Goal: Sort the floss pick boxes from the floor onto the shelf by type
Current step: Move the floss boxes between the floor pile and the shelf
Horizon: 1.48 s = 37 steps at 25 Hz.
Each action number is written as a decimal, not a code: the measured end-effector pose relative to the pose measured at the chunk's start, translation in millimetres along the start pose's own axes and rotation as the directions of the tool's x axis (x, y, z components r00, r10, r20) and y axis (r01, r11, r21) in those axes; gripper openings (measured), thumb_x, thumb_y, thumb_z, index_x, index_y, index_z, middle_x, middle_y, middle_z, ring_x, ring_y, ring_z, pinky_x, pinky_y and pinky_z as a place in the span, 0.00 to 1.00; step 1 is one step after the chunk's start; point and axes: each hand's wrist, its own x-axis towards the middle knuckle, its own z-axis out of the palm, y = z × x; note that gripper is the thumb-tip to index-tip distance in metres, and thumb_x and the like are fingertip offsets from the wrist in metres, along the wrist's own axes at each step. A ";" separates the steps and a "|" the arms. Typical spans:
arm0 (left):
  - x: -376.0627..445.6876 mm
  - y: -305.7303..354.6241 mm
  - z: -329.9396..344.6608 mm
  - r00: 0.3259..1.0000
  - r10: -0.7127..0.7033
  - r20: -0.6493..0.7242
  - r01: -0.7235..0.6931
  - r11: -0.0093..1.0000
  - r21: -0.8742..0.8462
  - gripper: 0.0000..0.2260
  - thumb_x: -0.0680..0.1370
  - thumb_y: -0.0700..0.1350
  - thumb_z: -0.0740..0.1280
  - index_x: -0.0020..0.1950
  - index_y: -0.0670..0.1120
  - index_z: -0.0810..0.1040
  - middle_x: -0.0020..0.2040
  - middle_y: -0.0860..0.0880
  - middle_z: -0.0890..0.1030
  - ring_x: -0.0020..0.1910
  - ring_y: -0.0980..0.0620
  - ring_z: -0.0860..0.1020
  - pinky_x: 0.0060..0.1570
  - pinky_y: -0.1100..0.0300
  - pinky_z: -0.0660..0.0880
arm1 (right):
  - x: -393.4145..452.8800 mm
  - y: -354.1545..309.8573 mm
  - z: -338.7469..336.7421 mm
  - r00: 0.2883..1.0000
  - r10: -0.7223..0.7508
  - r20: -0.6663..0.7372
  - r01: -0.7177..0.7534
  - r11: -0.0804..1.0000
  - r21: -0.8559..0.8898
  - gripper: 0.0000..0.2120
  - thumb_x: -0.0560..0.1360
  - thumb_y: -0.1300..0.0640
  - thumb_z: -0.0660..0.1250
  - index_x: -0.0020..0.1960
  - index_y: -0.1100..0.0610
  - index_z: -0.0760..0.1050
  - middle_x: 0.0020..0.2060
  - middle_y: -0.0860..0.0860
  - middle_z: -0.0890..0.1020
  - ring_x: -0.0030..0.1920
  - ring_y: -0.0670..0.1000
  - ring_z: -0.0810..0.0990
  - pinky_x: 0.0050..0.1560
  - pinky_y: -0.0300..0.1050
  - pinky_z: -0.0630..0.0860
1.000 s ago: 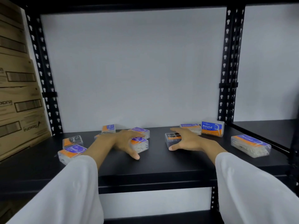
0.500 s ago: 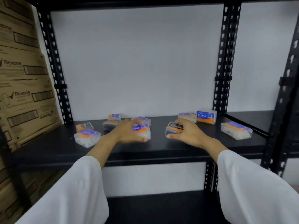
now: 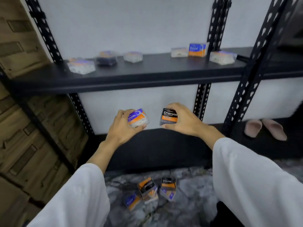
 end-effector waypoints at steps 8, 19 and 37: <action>-70.2 -106.6 149.5 0.924 -0.290 0.250 0.285 0.957 0.055 0.30 0.66 0.58 0.74 0.65 0.56 0.68 0.56 0.53 0.70 0.58 0.48 0.71 0.58 0.50 0.72 | -62.1 105.3 148.9 0.937 0.256 0.238 -0.245 0.967 -0.073 0.33 0.65 0.44 0.75 0.65 0.50 0.66 0.57 0.47 0.72 0.59 0.50 0.72 0.61 0.51 0.69; -102.6 -201.8 262.1 0.828 -0.437 0.350 0.426 0.898 0.113 0.31 0.64 0.51 0.77 0.63 0.50 0.70 0.59 0.48 0.70 0.58 0.46 0.70 0.53 0.55 0.69 | -77.8 195.8 300.5 0.818 0.377 0.435 -0.322 0.926 -0.196 0.31 0.69 0.46 0.73 0.66 0.53 0.64 0.61 0.51 0.71 0.63 0.54 0.69 0.64 0.51 0.62; -84.4 -189.6 236.4 0.874 -0.264 0.407 0.222 0.964 0.149 0.16 0.77 0.49 0.66 0.64 0.51 0.72 0.62 0.52 0.71 0.60 0.50 0.73 0.57 0.57 0.70 | -58.1 181.2 289.8 0.827 0.316 0.464 -0.268 0.949 -0.168 0.21 0.74 0.55 0.67 0.65 0.55 0.69 0.62 0.52 0.71 0.63 0.57 0.71 0.62 0.50 0.69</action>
